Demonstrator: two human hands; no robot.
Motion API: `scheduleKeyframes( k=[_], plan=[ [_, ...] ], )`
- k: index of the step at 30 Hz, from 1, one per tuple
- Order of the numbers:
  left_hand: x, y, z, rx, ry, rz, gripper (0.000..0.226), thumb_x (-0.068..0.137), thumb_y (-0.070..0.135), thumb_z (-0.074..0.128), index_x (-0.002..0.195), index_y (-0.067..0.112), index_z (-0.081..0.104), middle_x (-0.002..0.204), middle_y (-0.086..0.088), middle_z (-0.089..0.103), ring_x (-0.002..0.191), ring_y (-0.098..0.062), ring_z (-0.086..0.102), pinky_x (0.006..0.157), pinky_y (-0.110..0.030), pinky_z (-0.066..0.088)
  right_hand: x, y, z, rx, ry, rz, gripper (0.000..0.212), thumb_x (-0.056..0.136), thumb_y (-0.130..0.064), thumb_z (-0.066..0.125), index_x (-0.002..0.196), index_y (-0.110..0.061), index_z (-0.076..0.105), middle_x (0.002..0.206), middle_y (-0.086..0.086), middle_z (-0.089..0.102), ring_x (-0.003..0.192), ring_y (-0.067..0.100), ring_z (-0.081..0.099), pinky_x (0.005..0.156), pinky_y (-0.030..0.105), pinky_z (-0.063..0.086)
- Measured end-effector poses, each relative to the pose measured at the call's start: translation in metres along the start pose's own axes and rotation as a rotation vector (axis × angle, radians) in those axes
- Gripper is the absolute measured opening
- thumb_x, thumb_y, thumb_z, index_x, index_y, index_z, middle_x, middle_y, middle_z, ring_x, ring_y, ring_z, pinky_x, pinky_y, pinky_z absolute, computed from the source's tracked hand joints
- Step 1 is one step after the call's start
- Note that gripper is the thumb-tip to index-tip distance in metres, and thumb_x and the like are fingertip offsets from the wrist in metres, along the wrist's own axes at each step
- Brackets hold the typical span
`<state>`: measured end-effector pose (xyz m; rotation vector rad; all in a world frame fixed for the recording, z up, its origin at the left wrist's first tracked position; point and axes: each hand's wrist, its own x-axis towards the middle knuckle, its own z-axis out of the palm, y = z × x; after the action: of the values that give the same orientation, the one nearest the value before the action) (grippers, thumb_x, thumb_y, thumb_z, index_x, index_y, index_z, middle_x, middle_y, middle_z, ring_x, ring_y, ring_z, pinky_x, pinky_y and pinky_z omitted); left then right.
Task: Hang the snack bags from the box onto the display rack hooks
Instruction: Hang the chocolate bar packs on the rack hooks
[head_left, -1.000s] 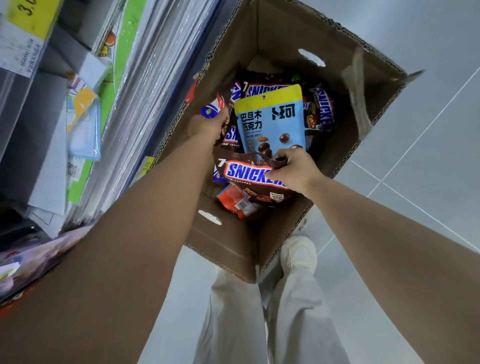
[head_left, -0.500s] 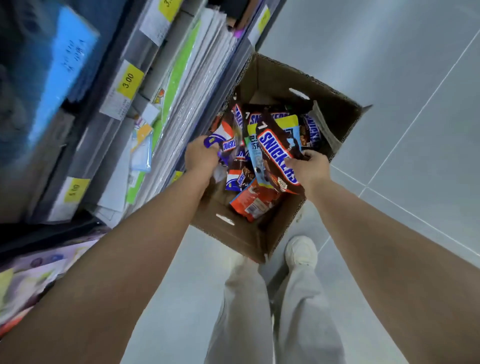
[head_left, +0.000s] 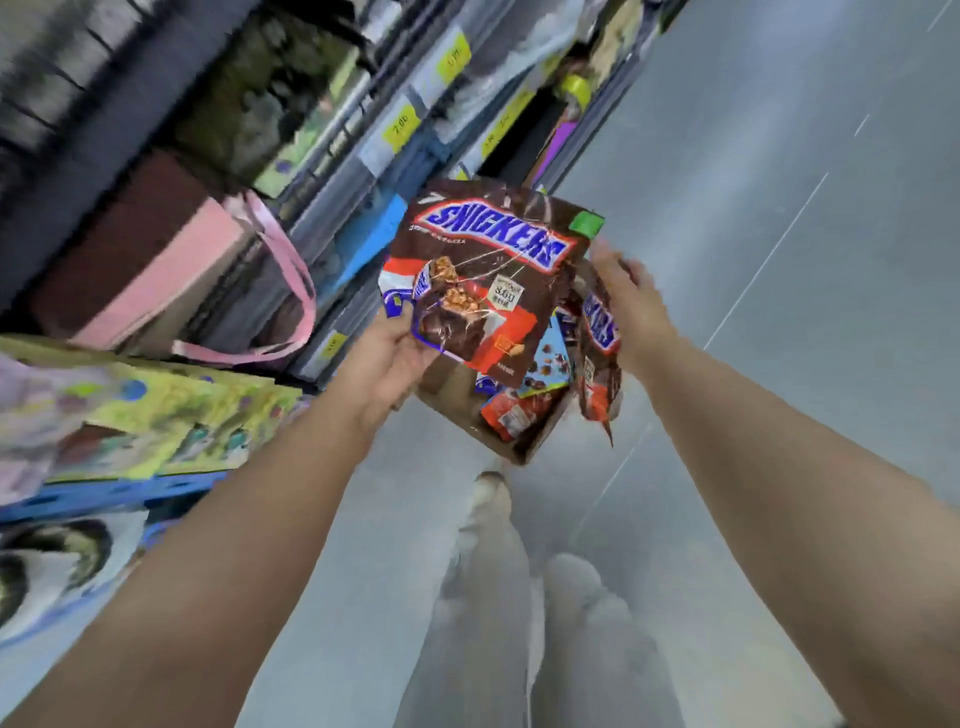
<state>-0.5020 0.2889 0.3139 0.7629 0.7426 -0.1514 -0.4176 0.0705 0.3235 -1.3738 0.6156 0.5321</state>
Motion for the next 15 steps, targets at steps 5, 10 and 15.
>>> scheduleKeyframes(
  k=[5,10,15],
  plan=[
    [-0.113,0.004,0.007,-0.05,0.047,0.094,0.026,0.1,0.004,0.029,0.105,0.007,0.055,0.079,-0.004,0.075,0.072,-0.015,0.072,0.06,-0.031,0.059,-0.099,-0.049,0.016,-0.146,-0.282,-0.082,0.027,0.071,-0.038,0.072,0.089,-0.018,0.07,0.086,0.002,0.073,0.081,0.019,0.069,0.089,0.038,0.053],
    [-0.219,-0.008,0.006,-0.193,0.174,0.252,0.025,0.1,0.001,0.028,0.095,0.007,0.052,0.066,-0.003,0.072,0.061,-0.014,0.071,0.05,-0.03,0.057,-0.196,-0.067,0.045,-0.433,-0.395,-0.353,0.02,0.086,-0.032,0.064,0.096,-0.015,0.061,0.09,-0.003,0.058,0.081,0.006,0.054,0.074,0.018,0.042],
    [-0.309,-0.019,-0.026,-0.408,0.199,0.43,0.03,0.099,0.001,0.031,0.125,0.0,0.046,0.082,-0.009,0.073,0.073,-0.018,0.072,0.059,-0.031,0.059,-0.273,-0.045,0.065,-0.6,-0.343,-0.469,0.044,0.072,-0.053,0.071,0.095,-0.019,0.055,0.102,0.0,0.057,0.089,0.016,0.055,0.074,0.028,0.042]
  ],
)
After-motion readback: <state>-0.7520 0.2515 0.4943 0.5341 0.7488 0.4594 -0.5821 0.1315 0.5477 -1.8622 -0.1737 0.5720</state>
